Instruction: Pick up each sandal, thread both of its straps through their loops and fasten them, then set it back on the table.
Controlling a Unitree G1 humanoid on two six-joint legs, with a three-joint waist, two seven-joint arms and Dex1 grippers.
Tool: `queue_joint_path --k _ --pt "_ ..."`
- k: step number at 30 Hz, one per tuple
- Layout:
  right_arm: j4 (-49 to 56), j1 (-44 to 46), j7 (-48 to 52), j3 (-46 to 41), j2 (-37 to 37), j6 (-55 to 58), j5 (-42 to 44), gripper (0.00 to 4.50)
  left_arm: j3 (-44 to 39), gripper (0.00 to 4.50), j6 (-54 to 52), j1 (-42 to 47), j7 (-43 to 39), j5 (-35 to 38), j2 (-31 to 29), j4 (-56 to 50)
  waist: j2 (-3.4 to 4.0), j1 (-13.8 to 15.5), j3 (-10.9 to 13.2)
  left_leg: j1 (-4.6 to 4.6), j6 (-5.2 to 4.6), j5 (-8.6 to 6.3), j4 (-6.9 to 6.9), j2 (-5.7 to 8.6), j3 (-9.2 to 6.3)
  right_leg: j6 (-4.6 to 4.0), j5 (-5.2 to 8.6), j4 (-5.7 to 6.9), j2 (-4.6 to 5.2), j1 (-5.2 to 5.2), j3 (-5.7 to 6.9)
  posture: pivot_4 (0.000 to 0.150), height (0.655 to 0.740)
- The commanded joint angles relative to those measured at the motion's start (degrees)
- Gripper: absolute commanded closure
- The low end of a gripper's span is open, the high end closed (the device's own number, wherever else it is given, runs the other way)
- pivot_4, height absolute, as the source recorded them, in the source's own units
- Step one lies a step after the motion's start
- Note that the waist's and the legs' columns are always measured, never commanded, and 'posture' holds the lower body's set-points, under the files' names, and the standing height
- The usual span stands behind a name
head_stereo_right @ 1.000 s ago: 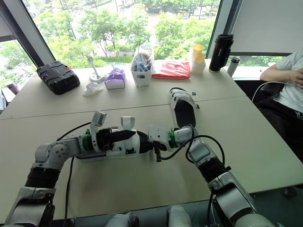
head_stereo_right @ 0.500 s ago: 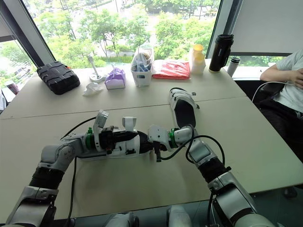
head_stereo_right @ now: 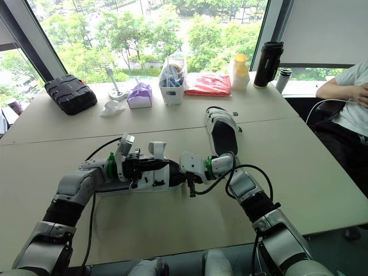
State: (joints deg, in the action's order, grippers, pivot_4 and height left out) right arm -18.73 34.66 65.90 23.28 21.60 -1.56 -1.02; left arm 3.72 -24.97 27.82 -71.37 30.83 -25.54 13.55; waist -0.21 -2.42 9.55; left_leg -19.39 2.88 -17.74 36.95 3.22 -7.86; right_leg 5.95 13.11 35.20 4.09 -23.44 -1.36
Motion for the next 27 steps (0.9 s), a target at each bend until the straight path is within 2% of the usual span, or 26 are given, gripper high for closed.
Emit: queue_joint_path --k 1,11,27 --pt "-1.9 -2.1 0.6 3.3 0.5 2.2 -3.2 4.50 1.0 4.47 3.8 -0.2 -1.2 -2.8 0.4 2.4 0.00 0.0 0.0 0.00 0.00 0.00 0.00 0.00 0.00 0.00 0.00 0.00 0.00 0.00 0.00 0.150 0.7400" --pt "-1.6 -2.3 0.6 3.3 0.7 2.2 -3.2 4.50 1.5 4.47 14.2 -2.2 -4.2 -6.1 1.4 3.9 0.00 0.0 0.0 0.00 0.00 0.00 0.00 -0.01 -0.01 -0.01 -0.01 0.00 0.00 0.00 0.00 0.150 0.7400" --pt "-2.1 -1.9 0.4 3.5 0.6 1.4 -3.6 4.50 3.5 4.47 18.4 -6.2 -8.5 -7.3 -1.2 -1.4 0.02 -0.2 0.0 0.02 -0.02 -0.01 -0.07 -0.03 0.01 -0.02 0.00 -0.01 -0.01 -0.02 0.00 0.150 0.7400"
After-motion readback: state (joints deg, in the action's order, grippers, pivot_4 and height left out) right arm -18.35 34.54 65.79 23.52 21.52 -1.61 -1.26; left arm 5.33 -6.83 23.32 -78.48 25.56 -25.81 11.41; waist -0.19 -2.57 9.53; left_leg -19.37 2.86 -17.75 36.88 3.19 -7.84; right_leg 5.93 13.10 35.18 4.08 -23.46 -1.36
